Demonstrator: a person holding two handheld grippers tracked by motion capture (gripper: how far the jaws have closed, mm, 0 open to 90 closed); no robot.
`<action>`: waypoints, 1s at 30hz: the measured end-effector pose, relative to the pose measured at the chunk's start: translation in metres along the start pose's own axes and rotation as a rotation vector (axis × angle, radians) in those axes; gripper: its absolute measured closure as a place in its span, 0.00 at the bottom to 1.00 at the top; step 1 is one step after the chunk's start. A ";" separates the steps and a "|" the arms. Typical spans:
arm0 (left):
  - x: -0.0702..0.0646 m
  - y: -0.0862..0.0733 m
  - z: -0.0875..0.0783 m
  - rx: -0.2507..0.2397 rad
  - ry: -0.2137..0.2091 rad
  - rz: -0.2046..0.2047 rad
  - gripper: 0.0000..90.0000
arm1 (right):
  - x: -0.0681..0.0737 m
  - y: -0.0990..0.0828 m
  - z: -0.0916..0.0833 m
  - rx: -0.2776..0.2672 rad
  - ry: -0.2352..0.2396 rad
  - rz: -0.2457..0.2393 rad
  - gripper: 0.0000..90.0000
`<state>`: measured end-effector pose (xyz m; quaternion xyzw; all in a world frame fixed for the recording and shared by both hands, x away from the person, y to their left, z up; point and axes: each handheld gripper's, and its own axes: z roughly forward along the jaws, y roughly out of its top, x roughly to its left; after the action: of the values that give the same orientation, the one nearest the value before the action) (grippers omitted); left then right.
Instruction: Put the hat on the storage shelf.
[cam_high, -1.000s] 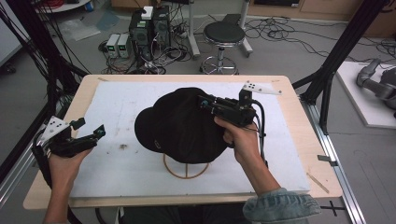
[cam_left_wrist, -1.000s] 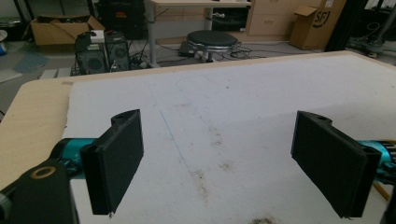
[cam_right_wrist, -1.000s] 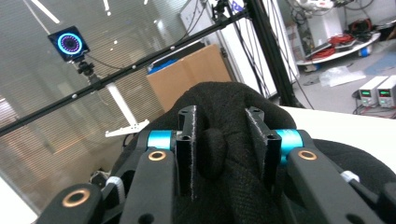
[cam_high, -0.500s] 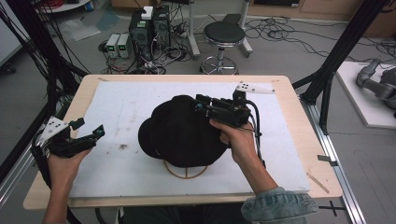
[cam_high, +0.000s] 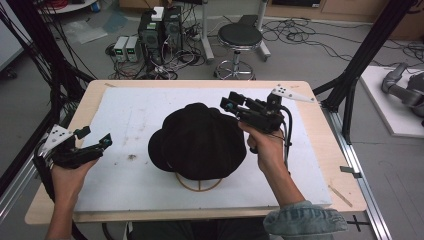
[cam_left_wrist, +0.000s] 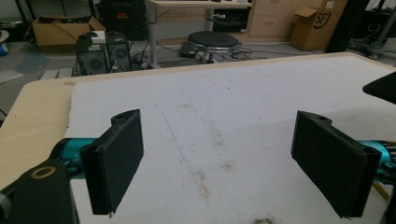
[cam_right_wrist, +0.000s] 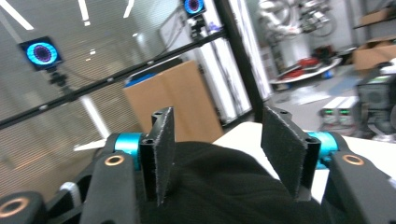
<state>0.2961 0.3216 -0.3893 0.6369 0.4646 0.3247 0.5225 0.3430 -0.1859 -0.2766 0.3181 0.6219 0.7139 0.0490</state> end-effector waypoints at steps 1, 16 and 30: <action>0.000 0.000 0.000 0.000 -0.001 0.000 0.19 | -0.001 0.001 -0.003 -0.010 -0.015 0.003 0.48; -0.004 0.000 0.010 0.007 -0.014 0.004 0.19 | -0.026 0.002 -0.052 -0.081 -0.270 -0.077 0.30; -0.006 0.002 0.018 0.011 -0.006 0.020 0.19 | -0.054 -0.022 -0.099 -0.072 -0.584 -0.155 0.14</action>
<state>0.3106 0.3092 -0.3909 0.6453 0.4585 0.3255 0.5172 0.3278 -0.2910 -0.3206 0.4595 0.5782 0.6080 0.2915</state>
